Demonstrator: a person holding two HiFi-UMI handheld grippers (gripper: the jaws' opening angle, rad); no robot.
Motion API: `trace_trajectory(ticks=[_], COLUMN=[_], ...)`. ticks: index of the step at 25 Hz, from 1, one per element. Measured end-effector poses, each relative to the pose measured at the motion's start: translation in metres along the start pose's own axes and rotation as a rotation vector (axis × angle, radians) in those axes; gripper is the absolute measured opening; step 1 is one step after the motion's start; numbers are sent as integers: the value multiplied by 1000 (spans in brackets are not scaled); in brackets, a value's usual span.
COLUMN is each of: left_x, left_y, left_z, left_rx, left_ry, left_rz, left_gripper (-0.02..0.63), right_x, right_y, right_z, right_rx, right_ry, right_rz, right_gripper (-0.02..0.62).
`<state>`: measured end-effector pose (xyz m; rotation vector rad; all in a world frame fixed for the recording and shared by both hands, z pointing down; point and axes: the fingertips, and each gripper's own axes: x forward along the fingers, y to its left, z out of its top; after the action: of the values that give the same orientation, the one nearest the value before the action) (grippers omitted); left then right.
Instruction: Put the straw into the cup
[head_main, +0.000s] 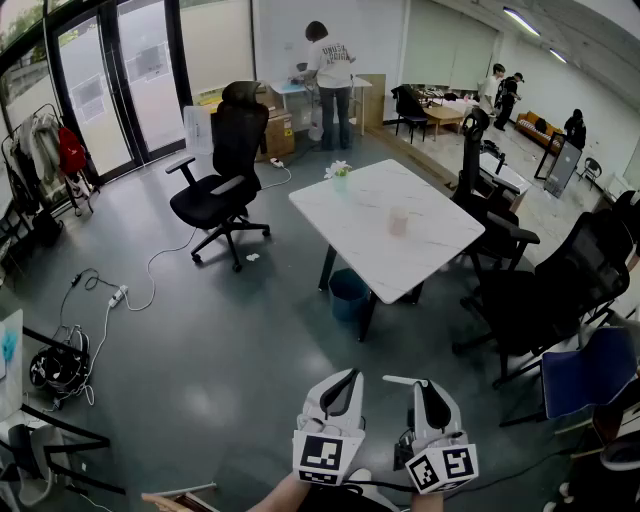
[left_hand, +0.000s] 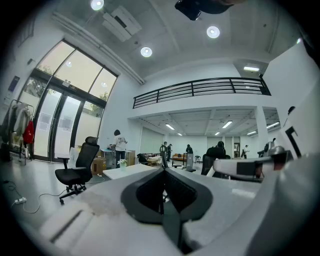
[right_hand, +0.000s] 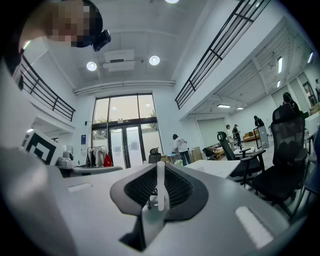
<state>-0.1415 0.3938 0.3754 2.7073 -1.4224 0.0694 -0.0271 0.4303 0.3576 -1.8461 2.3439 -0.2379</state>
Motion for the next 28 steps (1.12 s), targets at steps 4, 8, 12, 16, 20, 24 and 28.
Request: trace_trajectory(ticks=[4,8,12,16,20,24,28], left_x=[3,10,23,38,62,94,139], left_y=[13,24,30,33,40,49,62], left_z=[1,3,2,4,3,5,12], left_rx=[-3,-8,-19,-22,-38,-14,3], left_ry=[-3,-14,-18,-27,-25,-24,-28], left_rz=[5,9,-1,-6,0,8,30], left_gripper=[2,2,2,2,2,2,2], right_x=[10,21,29,38,60,90,133], right_y=[2,5,-2,-16,-30,-48,-74], right_z=[1,2,3,5,6,10,19], right_rx=[-5,-23,-31,-31,-29,-21,-18], right_ry=[-14,-15,-18,-21,-25,-28,-41], right_rz=[-20,-23,-37,-54,-52,-40,-16], right_gripper=[46,46,46,46,46,46,46])
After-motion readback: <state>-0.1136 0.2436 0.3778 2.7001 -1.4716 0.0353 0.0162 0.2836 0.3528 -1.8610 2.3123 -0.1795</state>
